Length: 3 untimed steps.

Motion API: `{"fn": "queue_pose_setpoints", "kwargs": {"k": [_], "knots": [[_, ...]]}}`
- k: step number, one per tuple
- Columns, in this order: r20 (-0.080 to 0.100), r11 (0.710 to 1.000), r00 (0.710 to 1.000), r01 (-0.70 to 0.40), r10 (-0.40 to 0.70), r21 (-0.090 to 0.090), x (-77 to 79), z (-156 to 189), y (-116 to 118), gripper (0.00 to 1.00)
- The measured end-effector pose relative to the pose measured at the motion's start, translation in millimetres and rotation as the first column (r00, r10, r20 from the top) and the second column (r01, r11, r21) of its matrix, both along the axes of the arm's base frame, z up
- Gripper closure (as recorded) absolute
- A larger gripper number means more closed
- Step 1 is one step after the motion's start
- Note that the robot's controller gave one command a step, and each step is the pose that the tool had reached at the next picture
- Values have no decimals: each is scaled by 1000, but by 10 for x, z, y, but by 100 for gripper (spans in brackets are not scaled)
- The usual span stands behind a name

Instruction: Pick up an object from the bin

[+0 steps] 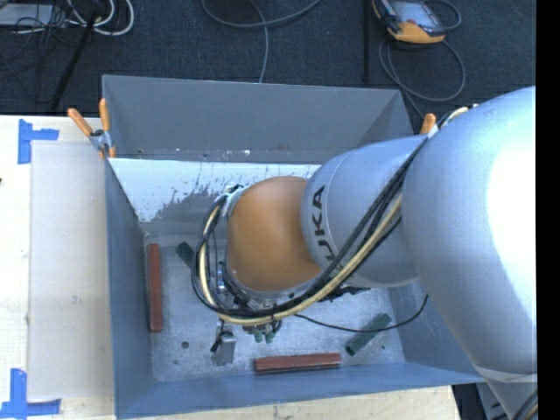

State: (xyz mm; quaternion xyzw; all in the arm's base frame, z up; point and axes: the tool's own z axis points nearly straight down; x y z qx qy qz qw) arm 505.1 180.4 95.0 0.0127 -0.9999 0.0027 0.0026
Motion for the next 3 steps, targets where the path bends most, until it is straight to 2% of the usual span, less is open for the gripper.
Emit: {"fn": "queue_pose_setpoints", "kwargs": {"k": [1,2,3], "knots": [[11,1000,999,-31,31,2,242,630,-711,0],[4,985,985,-173,173,7,590,-191,-216,0],[12,978,978,-208,208,4,1171,133,-359,0]]}}
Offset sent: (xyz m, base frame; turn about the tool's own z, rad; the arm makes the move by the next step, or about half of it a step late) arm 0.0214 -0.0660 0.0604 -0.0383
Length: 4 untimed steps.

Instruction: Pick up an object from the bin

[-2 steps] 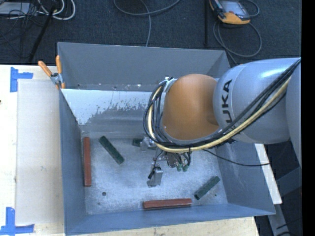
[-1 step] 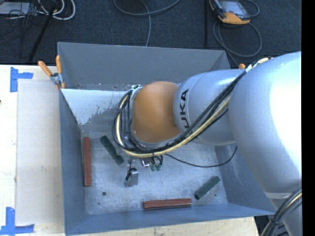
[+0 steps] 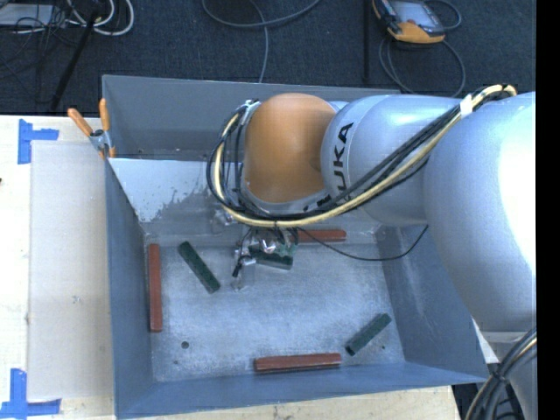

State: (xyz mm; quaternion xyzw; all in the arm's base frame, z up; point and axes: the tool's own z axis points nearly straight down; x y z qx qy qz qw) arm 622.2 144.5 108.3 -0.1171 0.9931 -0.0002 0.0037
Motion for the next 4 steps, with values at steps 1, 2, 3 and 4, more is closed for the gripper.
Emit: {"fn": "queue_pose_setpoints", "kwargs": {"k": [1,2,3,4], "knots": [[-1,971,971,238,-238,1,-25,790,-566,0],[-15,938,937,348,-348,-4,-124,-396,-730,0],[-9,937,937,351,-350,0,-99,-349,-731,100],[0,928,928,373,-373,3,-228,1039,-1065,100]]}}
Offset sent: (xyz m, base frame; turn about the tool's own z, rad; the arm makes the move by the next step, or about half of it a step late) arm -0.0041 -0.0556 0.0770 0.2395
